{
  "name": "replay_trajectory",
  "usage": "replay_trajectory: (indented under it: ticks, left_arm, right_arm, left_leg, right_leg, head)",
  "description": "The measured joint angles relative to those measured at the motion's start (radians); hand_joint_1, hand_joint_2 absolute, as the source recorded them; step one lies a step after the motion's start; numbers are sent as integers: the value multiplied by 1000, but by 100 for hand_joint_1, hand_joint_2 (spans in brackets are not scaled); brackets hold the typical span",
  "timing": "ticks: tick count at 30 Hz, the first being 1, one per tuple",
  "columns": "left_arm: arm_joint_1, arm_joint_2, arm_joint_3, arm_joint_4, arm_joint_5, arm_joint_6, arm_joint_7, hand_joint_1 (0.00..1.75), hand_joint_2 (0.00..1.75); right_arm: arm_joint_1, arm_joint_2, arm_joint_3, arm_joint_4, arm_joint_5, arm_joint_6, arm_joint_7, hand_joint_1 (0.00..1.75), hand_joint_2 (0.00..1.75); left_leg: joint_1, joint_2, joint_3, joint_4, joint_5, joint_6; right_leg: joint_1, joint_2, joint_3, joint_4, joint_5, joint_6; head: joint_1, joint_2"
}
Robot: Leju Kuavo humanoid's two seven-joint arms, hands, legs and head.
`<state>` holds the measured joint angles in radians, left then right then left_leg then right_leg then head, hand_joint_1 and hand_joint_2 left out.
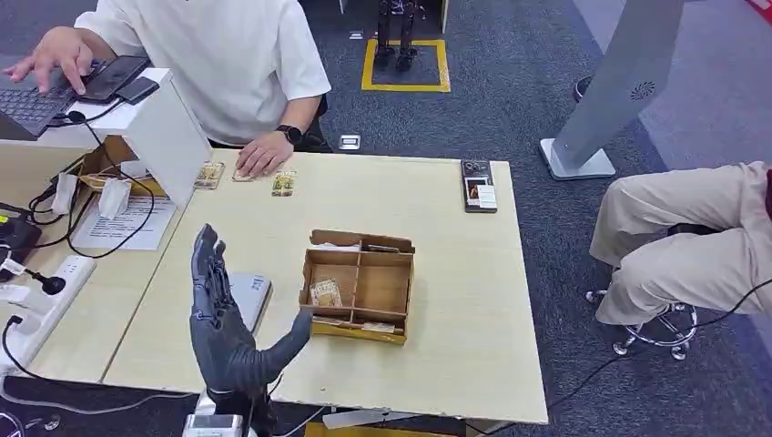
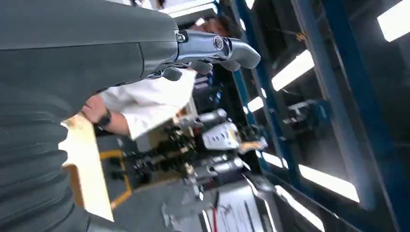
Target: Pass the card to the sensor for recognition and then transmit it.
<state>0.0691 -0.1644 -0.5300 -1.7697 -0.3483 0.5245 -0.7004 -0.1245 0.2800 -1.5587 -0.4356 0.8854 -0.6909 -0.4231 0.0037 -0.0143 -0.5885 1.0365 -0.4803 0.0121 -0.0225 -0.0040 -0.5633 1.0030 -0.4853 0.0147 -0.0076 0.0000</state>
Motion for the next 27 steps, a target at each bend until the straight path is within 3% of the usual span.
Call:
replay_trajectory:
  ticks: [8,12,17,23,27]
  left_arm:
    - [-74,82,-136,-16,-80,-27,0,0,175]
    - [-87,100,-153,-15,-111,-46,0,0,175]
    - [-96,112,-154,18,-239,-106,5,0,175]
    - [-115,114,-156,112,-547,-73,121,0,175]
    - [-121,114,-158,162,-636,-45,176,0,175]
  right_arm:
    - [-2,-5,0,15,19,0,-21,0,175]
    - [-2,-10,0,24,24,0,-24,0,175]
    - [-3,-17,0,38,29,0,-27,0,175]
    - [-4,-25,0,54,47,0,-26,0,175]
    - [-4,-27,0,61,48,0,-26,0,175]
  left_leg:
    - [0,0,0,0,0,0]
    - [0,0,0,0,0,0]
    - [0,0,0,0,0,0]
    - [0,0,0,0,0,0]
    - [0,0,0,0,0,0]
  right_leg:
    - [0,0,0,0,0,0]
    - [0,0,0,0,0,0]
    - [0,0,0,0,0,0]
    - [0,0,0,0,0,0]
    - [0,0,0,0,0,0]
  head:
    - [0,0]
    - [0,0]
    - [0,0]
    - [0,0]
    - [0,0]
